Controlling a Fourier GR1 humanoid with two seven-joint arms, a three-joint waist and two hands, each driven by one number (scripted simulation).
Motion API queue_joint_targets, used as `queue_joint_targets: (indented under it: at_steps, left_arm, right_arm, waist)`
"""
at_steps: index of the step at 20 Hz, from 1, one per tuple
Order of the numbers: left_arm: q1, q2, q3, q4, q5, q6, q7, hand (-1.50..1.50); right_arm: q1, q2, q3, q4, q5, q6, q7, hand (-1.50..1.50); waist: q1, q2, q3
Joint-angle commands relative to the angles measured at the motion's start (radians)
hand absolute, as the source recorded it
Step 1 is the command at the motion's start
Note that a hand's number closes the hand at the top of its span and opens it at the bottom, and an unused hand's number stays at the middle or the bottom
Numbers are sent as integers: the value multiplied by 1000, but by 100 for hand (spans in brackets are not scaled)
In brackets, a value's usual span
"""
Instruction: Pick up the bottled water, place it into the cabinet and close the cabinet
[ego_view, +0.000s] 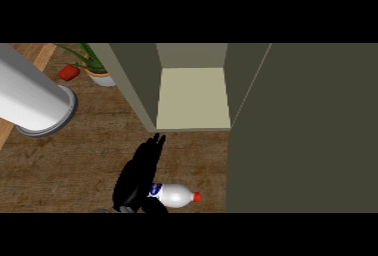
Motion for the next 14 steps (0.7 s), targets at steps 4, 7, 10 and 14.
queue_joint_targets:
  at_steps: [4, 7, 10, 14]
  left_arm:
    - [26, 91, 122, 78, 133, -30, -194, -150]
    - [27, 76, 134, 167, 160, -35, -276, -150]
    - [9, 127, 207, 237, 203, -51, -370, -150]
    - [15, 93, 224, 391, 227, -18, -537, -150]
  right_arm:
    - [88, -81, -10, -153, 57, -12, -12, -150]
    - [82, -68, 57, -159, 96, -48, -5, -150]
    - [116, -117, 9, -140, 60, -28, -69, -150]
    - [104, -123, -9, -125, 31, -46, -91, -150]
  waist:
    - [1, 1, 0]
    - [2, 3, -1]
    - [-2, 3, 0]
    - [0, 6, -1]
